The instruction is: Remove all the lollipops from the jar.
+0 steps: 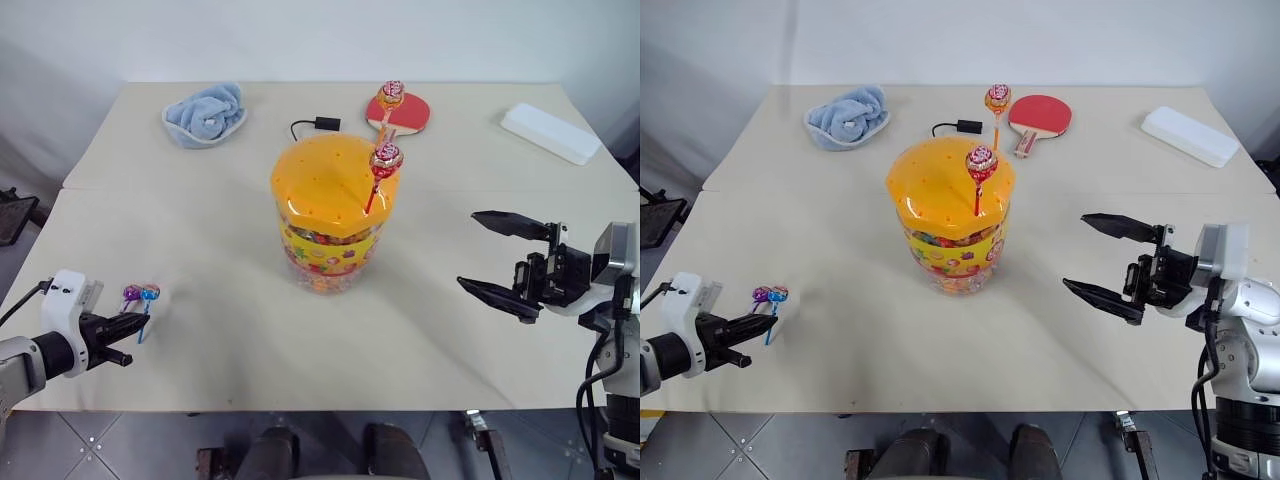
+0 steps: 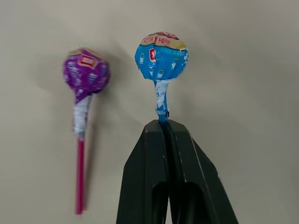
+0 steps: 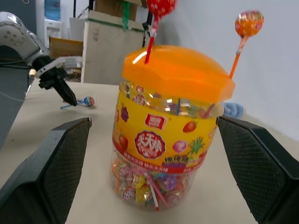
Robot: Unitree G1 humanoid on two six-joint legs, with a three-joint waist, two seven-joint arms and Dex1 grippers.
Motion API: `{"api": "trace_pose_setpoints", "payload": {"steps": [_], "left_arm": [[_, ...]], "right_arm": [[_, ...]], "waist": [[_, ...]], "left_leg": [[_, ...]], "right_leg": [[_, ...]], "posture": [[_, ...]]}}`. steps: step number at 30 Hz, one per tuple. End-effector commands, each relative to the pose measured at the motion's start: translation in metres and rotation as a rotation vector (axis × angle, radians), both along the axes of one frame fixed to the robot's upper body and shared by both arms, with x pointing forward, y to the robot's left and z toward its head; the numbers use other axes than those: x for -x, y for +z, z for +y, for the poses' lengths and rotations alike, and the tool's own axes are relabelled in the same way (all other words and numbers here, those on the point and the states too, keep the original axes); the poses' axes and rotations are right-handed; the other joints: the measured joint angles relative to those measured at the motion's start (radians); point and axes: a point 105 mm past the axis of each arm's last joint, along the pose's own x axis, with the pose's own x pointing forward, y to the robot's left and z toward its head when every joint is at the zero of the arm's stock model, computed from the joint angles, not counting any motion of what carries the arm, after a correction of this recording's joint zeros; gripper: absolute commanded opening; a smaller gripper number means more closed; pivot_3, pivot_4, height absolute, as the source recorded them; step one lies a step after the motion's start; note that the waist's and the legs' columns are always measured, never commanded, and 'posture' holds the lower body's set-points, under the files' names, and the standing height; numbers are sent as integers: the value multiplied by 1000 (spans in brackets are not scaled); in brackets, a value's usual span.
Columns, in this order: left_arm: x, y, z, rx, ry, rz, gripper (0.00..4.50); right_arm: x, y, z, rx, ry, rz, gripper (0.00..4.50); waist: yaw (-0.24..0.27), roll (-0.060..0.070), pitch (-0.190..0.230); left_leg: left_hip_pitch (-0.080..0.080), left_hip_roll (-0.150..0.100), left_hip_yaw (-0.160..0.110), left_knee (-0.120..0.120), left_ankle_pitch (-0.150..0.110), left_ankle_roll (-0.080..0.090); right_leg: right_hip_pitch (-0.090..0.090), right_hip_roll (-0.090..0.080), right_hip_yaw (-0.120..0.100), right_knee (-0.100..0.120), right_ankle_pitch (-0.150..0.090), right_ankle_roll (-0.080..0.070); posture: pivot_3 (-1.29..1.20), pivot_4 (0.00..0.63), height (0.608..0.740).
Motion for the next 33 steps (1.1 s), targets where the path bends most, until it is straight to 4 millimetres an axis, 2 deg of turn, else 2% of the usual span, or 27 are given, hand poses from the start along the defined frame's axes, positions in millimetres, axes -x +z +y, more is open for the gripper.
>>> {"api": "trace_pose_setpoints", "payload": {"steps": [1, 5, 7, 10, 12, 13, 15, 17, 20, 22, 26, 32, 33], "left_arm": [[-1, -1, 11, -46, 40, -8, 978], [-2, 5, -1, 2, -63, -40, 2163], [-6, 15, 1, 24, -86, -111, 2791], [0, 43, -5, 105, -236, -254, 3689], [13, 65, -9, 119, -387, -350, 4311], [18, 73, -8, 114, -438, -382, 4485], [24, 103, -11, 148, -574, -498, 4485], [17, 131, -23, 125, -678, -602, 4485], [7, 153, -42, 70, -780, -714, 4485], [3, 165, -57, 52, -843, -786, 4485], [0, 170, -77, 71, -916, -864, 4485], [1, 166, -79, 174, -879, -896, 4485], [3, 163, -78, 203, -875, -891, 4498]], "right_arm": [[2, 6, -3, 30, -23, -37, 4500], [1, 6, -5, 48, -40, -6, 4500], [-2, 8, -8, 49, -83, 1, 4500], [-6, 18, -7, 48, -126, 27, 4500], [0, 32, -1, 22, -82, 37, 4500], [3, 37, 3, 10, -59, 40, 4500], [11, 46, 19, 12, 30, 58, 4500], [8, 51, 38, 34, 68, 74, 4500], [1, 56, 58, 58, 87, 83, 4500], [-5, 65, 76, 10, 116, 70, 4500], [-11, 69, 103, -13, 160, 63, 4500], [-14, 64, 118, -17, 191, 73, 4500], [-16, 63, 121, -13, 190, 72, 4310]], "waist": [[0, 0, 0], [0, 0, 0], [0, 0, 0], [-1, 0, 0], [-4, 0, 0], [-6, 0, 0], [-8, 1, 1], [-7, 1, 1], [-5, 1, 1], [-9, 1, 1], [-26, 1, 1], [-49, 1, 1], [-51, 1, 1]], "left_leg": [[0, 0, 0, 0, 0, 0], [0, 0, 0, 0, 0, 0], [0, 0, 0, 0, 0, 0], [0, 0, 1, 0, 0, 0], [0, 1, 1, 0, 0, 0], [-1, 1, 1, 0, 0, -1], [-1, 2, 1, -1, 0, -1], [-1, 2, 1, -1, 0, -1], [-1, 2, 0, 1, 0, -1], [0, 0, 1, 0, -1, -1], [0, 0, 0, -2, -1, -1], [0, -3, -1, -3, -1, 0], [0, -2, -1, -3, -1, 0]], "right_leg": [[0, 0, 0, 0, 0, 0], [0, 0, 0, 0, 0, 0], [0, 0, 0, 0, 0, 0], [0, 0, 0, 0, 0, 0], [0, 0, -1, -1, 0, -1], [-1, 0, -1, -1, 0, -1], [0, 0, -2, -3, -1, -1], [0, 1, -3, -3, -1, -1], [1, 0, -3, -2, -1, -1], [0, -1, -2, -1, 0, -1], [-2, 0, -4, 1, 0, -1], [-3, 0, -6, 3, 0, -1], [-3, 1, -7, 3, 0, -1]], "posture": [[0, 150, 740], [0, 150, 740], [0, 150, 740], [0, 150, 740], [0, 150, 740], [0, 150, 740], [0, 150, 740], [0, 150, 740], [0, 150, 740], [0, 150, 740], [0, 150, 740], [0, 150, 740], [0, 150, 740]]}}
